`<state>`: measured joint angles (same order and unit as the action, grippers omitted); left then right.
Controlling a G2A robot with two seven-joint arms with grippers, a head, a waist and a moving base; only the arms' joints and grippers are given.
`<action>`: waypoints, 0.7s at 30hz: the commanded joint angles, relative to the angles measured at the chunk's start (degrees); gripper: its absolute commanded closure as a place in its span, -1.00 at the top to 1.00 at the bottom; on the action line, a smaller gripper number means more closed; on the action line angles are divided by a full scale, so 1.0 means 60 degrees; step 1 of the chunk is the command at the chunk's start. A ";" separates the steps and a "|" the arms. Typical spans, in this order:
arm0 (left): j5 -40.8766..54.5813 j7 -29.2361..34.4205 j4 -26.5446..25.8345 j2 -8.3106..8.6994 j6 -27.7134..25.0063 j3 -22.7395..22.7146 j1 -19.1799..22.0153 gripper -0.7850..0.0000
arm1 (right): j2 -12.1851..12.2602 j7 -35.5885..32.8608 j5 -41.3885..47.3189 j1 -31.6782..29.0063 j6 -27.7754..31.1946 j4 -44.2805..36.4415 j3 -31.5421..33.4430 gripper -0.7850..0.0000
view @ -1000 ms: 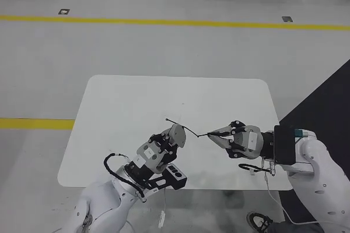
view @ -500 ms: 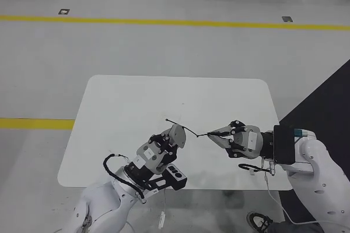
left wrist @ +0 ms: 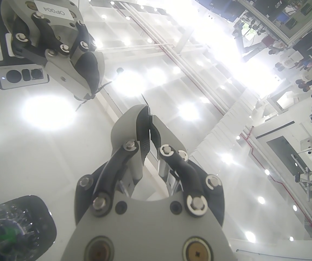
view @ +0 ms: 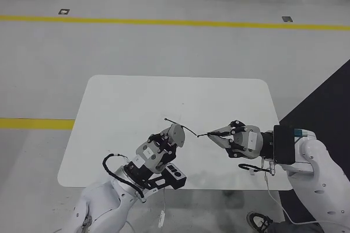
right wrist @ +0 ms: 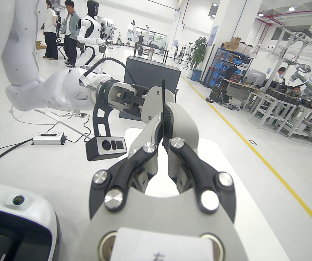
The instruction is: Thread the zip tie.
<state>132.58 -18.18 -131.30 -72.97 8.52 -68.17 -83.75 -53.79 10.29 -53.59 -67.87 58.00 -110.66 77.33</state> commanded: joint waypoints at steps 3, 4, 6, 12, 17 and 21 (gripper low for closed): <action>-0.0034 -0.0083 0.0007 0.0003 0.0062 0.0010 -0.0042 -1.00 | 0.0000 0.0000 0.0000 0.0000 0.0000 0.0000 0.0000 -1.00; -0.0055 -0.0086 0.0006 0.0003 0.0070 0.0004 -0.0046 -1.00 | 0.0000 0.0000 0.0000 0.0000 0.0000 0.0000 0.0000 -1.00; -0.0052 -0.0077 0.0002 0.0001 0.0075 0.0000 -0.0060 -1.00 | 0.0000 0.0000 0.0000 0.0000 0.0000 0.0000 0.0000 -1.00; -0.0004 -0.0086 -0.0017 -0.0007 0.0110 0.0042 -0.0102 -1.00 | 0.0000 0.0000 0.0000 0.0000 0.0000 0.0000 0.0000 -1.00; 0.0009 -0.0009 -0.0028 -0.0019 0.0059 0.0000 -0.0054 -1.00 | 0.0000 0.0000 0.0000 0.0000 0.0000 0.0000 0.0000 -1.00; 0.0029 0.0043 0.0059 -0.0025 -0.0108 -0.0240 0.0038 -1.00 | 0.0000 0.0000 0.0000 0.0000 0.0000 0.0000 0.0000 -1.00</action>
<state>132.73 -17.90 -131.15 -73.12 8.20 -69.15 -83.60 -53.79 10.29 -53.59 -67.87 58.00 -110.66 77.33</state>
